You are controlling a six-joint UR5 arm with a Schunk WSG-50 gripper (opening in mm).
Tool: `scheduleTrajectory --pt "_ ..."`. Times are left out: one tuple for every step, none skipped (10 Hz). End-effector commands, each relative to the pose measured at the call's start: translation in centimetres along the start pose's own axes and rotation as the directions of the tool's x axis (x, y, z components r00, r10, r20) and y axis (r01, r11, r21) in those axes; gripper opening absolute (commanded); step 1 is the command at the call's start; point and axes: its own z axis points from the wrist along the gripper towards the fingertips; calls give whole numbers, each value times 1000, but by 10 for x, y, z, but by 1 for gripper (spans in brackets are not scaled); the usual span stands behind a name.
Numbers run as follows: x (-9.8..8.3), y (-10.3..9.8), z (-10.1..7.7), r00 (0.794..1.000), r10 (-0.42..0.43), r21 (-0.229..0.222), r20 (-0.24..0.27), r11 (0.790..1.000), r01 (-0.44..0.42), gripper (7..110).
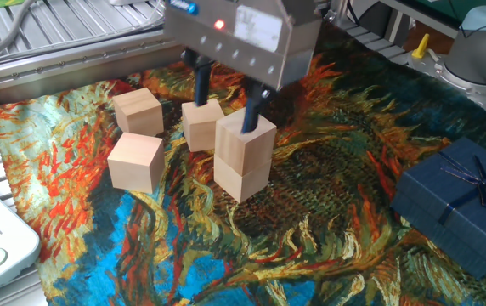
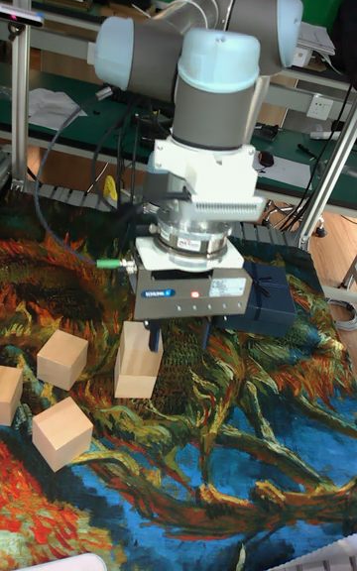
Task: Stack the blocks in a vertical line of five
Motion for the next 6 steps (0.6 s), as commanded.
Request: scheduleTrajectory --pt "6 -15 -3 989 -139 -6 -51 990 139 66" --pt "10 -20 -5 980 -196 -30 -42 980 195 66" --pt "20 -27 -5 969 -245 -51 -40 969 243 66" --pt "29 -34 -3 950 -310 -61 -37 950 307 66" --pt "41 -40 1 919 -391 -73 -46 919 387 66" --pt "52 -51 4 875 -479 -68 -76 878 474 66"
